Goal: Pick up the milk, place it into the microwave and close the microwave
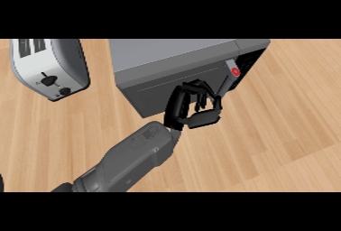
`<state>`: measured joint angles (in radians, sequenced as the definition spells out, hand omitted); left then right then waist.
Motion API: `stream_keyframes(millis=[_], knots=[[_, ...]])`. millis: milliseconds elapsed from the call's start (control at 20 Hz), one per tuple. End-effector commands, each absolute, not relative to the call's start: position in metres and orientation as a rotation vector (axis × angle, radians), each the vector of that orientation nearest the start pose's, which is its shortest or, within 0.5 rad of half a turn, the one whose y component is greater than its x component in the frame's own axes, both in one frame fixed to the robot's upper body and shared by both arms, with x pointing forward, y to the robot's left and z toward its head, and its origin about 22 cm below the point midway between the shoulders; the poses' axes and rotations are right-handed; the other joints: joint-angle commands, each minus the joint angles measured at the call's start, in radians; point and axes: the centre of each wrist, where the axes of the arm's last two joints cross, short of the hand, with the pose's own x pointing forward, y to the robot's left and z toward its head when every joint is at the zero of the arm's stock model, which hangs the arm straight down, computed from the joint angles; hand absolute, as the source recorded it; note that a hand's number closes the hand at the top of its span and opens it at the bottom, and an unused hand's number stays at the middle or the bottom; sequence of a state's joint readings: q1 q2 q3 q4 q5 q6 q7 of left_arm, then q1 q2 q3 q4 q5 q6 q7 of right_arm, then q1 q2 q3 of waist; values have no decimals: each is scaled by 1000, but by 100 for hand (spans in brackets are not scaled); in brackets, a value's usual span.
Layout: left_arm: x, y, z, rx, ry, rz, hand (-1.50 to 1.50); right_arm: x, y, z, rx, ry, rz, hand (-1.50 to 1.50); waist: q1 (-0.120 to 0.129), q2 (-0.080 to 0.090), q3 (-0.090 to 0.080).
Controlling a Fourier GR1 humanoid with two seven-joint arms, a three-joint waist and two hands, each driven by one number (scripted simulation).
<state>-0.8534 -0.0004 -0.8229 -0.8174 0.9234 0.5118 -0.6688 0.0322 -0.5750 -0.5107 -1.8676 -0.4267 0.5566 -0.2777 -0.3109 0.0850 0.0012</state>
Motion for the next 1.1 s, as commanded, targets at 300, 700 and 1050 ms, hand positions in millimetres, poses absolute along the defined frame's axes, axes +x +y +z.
stream_keyframes(millis=[300, 700, 1050], knots=[[354, 9, 40, -356, -1891, -86, 150, 206, -432, 183, -21, -2206, 491, -150, -3, 16, 1], [355, 8, 40, -369, -1897, -82, 150, 214, -446, 181, 32, -2219, 418, -150, 9, 19, 2], [356, 6, 41, -365, -1902, -85, 150, 219, -455, 187, 54, -2224, 417, -150, -2, 21, 2]])
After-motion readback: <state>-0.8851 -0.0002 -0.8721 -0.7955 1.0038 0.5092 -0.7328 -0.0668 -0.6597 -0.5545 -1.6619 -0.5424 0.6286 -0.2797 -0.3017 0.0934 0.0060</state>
